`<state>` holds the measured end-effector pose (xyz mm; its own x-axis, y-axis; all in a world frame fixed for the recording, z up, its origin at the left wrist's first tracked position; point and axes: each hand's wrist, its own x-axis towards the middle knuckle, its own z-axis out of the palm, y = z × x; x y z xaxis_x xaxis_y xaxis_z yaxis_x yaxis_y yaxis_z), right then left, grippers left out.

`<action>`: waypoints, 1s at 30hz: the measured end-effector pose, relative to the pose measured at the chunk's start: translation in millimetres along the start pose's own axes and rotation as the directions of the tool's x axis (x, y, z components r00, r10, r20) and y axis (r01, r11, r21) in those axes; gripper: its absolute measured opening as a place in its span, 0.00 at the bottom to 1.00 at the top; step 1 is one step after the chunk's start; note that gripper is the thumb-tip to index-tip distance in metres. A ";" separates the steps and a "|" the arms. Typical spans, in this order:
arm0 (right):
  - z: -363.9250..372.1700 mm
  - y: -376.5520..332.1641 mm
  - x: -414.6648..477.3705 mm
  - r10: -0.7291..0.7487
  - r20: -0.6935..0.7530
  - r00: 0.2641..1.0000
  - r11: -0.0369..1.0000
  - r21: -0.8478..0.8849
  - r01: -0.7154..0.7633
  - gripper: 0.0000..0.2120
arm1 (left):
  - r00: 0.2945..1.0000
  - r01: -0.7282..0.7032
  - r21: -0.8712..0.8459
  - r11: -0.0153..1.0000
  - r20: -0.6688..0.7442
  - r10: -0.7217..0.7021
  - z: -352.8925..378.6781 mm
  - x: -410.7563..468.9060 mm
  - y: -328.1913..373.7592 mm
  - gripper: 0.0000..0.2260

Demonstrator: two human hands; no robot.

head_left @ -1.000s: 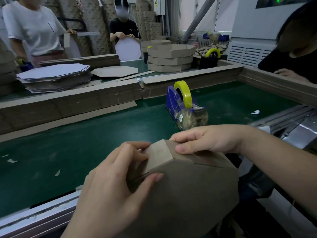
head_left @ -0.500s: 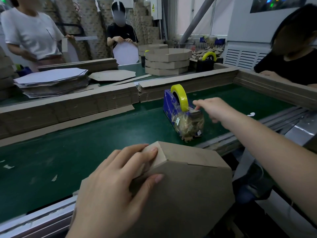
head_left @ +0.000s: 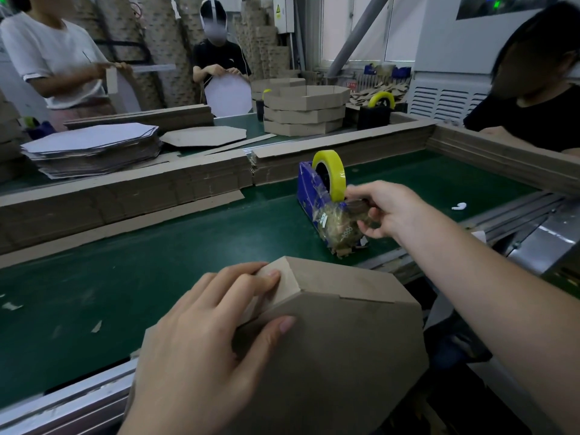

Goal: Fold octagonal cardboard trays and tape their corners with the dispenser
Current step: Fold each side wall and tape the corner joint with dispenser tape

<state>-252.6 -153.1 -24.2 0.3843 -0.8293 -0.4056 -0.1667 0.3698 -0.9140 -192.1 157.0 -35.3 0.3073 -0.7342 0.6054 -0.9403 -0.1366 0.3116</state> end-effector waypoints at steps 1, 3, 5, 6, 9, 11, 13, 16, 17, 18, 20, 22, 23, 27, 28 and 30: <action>0.8 -1.4 -1.3 0.003 -0.007 1.000 1.000 0.017 -0.003 0.10 | 1.000 0.001 -0.005 1.000 -0.001 -0.001 -0.3 -0.1 0.7 0.17; 2.3 -0.5 -3.5 -0.018 -0.023 1.000 0.999 0.042 0.019 0.12 | 1.000 0.001 -0.008 1.000 -0.005 -0.001 -0.4 0.2 1.5 0.17; 2.6 8.2 -6.2 -0.082 -0.037 0.996 0.992 0.092 0.085 0.09 | 1.000 -0.002 -0.002 1.000 0.002 0.002 0.0 0.2 1.7 0.17; 3.1 13.9 -7.5 -0.117 -0.043 0.992 0.984 0.132 0.121 0.06 | 1.000 -0.001 -0.001 1.000 0.005 0.001 -0.2 0.3 1.6 0.18; 3.6 28.0 -10.3 -0.206 -0.063 0.977 0.949 0.230 0.215 0.03 | 1.000 0.006 0.000 1.000 0.020 -0.006 -0.3 1.8 1.6 0.18; 3.8 31.9 -11.7 -0.242 -0.064 0.968 0.932 0.262 0.250 0.03 | 0.999 0.022 -0.007 1.000 0.044 -0.022 -1.3 3.3 2.1 0.17; 3.9 33.3 -12.1 -0.267 -0.060 0.962 0.925 0.263 0.273 0.04 | 0.996 0.048 -0.030 0.998 0.081 -0.045 -3.7 7.0 1.8 0.17; 2.9 35.6 -12.3 -0.307 -0.042 0.951 0.924 0.227 0.308 0.05 | 0.967 0.141 -0.117 0.983 0.230 -0.112 -9.5 22.9 -0.9 0.22; 2.0 36.2 -12.0 -0.317 -0.036 0.948 0.923 0.218 0.317 0.06 | 0.949 0.189 -0.152 0.970 0.283 -0.140 -11.5 30.8 -1.8 0.25; 1.5 36.9 -11.6 -0.325 -0.033 0.945 0.922 0.209 0.325 0.06 | 0.932 0.220 -0.159 0.962 0.324 -0.159 -12.3 38.9 -2.6 0.29; 0.8 39.4 -10.6 -0.342 -0.038 0.939 0.919 0.195 0.342 0.06 | 0.906 0.184 -0.047 0.982 0.396 -0.151 -9.7 54.6 0.6 0.36; 1.6 43.1 -9.2 -0.356 -0.051 0.933 0.911 0.202 0.358 0.07 | 0.863 0.082 0.087 0.993 0.493 -0.114 -2.3 69.7 7.8 0.40; 2.5 45.1 -8.7 -0.361 -0.056 0.931 0.907 0.212 0.365 0.08 | 0.829 0.062 0.087 0.994 0.551 -0.100 1.9 77.5 11.0 0.40; 2.4 49.9 -7.4 -0.389 -0.061 0.919 0.889 0.236 0.392 0.10 | 0.677 0.217 -0.145 0.965 0.734 -0.042 18.8 113.0 16.0 0.32; 1.6 50.1 -7.3 -0.398 -0.054 0.916 0.886 0.234 0.399 0.10 | 0.645 0.251 -0.172 0.953 0.763 -0.033 23.2 121.6 16.2 0.28; 0.8 50.4 -7.8 -0.406 -0.038 0.913 0.884 0.236 0.403 0.10 | 0.586 0.306 -0.179 0.935 0.810 -0.037 31.4 138.1 15.0 0.26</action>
<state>-263.3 -127.6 -67.1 0.3844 -0.9232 0.0004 0.2215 0.0919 -0.9708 -168.3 32.6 29.9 0.0961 -0.9634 -0.2501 -0.7590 -0.2335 0.6078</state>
